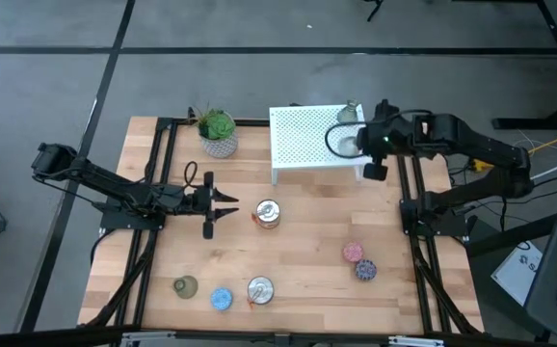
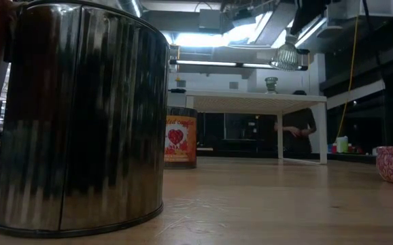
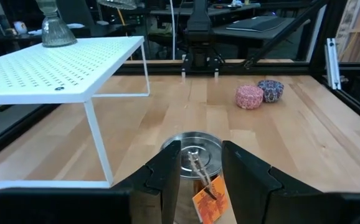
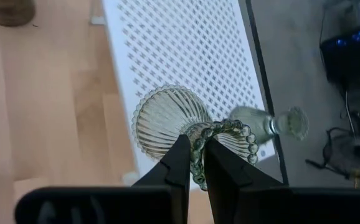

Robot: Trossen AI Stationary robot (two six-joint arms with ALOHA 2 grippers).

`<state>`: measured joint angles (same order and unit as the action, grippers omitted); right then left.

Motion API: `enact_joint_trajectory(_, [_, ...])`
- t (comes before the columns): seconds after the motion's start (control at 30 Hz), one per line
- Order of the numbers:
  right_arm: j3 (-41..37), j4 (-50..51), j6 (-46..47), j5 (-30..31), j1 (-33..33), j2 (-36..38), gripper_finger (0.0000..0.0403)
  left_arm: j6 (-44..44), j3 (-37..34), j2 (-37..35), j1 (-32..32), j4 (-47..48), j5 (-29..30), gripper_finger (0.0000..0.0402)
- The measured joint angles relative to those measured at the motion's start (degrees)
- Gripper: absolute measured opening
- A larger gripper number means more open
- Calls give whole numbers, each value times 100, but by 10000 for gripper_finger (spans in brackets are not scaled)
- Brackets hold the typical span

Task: Pick & Place candle stick holders
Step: Put the top green glass candle holder on the shelf aligned with the other glass candle holder

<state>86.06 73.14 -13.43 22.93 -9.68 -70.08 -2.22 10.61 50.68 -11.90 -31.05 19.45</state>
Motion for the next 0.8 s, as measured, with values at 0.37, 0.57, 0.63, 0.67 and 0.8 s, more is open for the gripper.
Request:
enact_joint_trajectory(0.37, [0,-8,-437,-512,-1259,-26,37,103,0,0,2,0,220,111])
enact_joint_trajectory(0.57, [0,-291,-546,-908,-1771,-31,37,101,0,0,1,0,220,111])
enact_joint_trajectory(0.63, [0,-373,-546,-1015,-1883,-71,37,101,0,0,0,0,220,111])
enact_joint_trajectory(0.67, [0,-393,-546,-1013,-1931,-109,37,101,0,0,0,0,218,111])
enact_joint_trajectory(0.8, [0,-387,-568,-1015,-2100,-318,37,95,0,0,1,2,217,111])
